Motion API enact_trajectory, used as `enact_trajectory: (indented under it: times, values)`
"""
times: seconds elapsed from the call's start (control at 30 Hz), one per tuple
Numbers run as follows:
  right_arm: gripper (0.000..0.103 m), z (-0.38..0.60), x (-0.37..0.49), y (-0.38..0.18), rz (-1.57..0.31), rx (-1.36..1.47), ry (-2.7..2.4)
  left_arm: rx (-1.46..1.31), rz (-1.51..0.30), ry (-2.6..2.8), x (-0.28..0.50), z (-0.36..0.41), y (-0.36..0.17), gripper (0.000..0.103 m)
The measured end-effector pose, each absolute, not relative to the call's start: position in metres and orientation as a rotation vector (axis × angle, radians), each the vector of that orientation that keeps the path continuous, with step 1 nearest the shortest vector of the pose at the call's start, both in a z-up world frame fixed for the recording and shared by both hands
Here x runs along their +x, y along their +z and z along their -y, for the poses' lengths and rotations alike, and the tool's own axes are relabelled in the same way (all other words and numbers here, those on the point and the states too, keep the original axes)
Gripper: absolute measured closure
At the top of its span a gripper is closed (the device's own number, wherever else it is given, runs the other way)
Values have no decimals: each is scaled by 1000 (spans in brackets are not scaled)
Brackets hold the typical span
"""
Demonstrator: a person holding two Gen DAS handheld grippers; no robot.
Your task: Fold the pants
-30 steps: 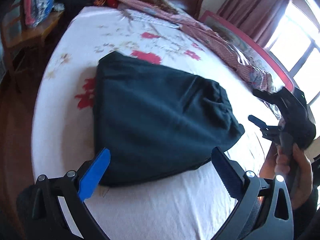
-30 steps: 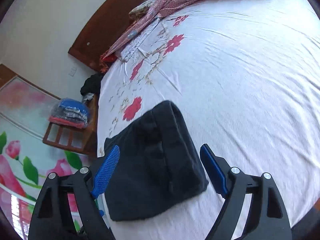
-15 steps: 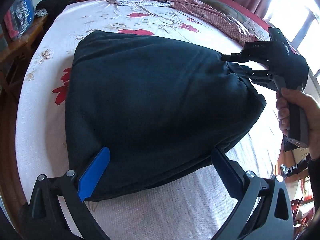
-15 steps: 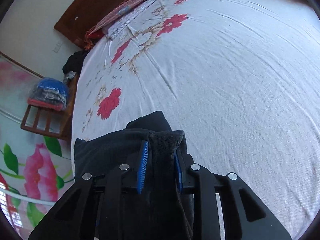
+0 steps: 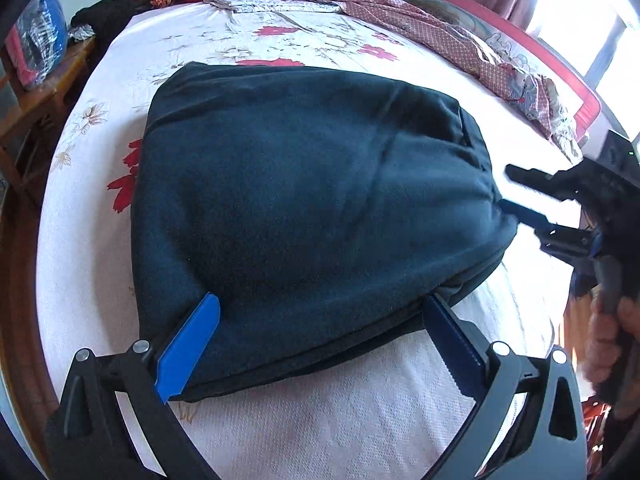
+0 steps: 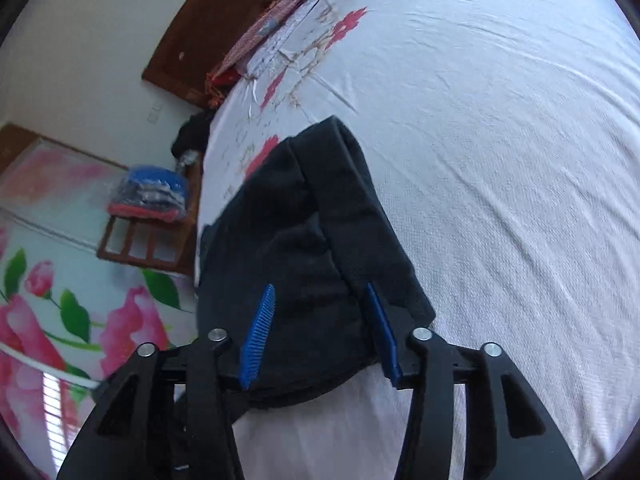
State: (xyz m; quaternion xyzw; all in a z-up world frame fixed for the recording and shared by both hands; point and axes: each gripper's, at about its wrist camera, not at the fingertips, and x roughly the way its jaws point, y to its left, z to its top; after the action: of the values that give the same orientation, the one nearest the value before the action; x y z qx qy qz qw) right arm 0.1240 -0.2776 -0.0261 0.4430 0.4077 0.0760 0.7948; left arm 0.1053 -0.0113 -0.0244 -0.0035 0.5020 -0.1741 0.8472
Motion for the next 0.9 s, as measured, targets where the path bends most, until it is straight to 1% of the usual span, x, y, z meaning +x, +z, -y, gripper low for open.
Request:
enact_trajectory:
  times: [0.03,0.07,0.1,0.13,0.23,0.33,0.47,0.53,0.57,0.9]
  values:
    - [53,275,117,-11,-863,909,156,2,-1064,-361,104,12,-23,2]
    - [39,270,110,4,-865,834,139,4,-1076,-350,103,12,-22,2]
    - [23,264,101,16,-872,755,120,-1,-1087,-337,101,11,-18,2]
    - [19,257,91,23,-880,688,106,-15,-1097,-322,98,7,-14,2]
    - [19,241,68,22,-937,510,3,-77,-1123,-234,86,-13,-5,2]
    - [19,222,46,10,-908,379,-109,-167,-1179,-132,67,-37,-3,2]
    - [19,178,32,-3,-843,235,-152,-102,-1106,-78,37,-41,-3,2]
    - [10,160,37,-13,-859,176,-114,-81,-1058,-68,26,-39,-8,2]
    - [8,154,41,-16,-864,147,-102,-84,-1055,-78,26,-40,-11,2]
    - [8,156,42,-37,-929,155,-117,-86,-1057,-95,38,-46,-29,2]
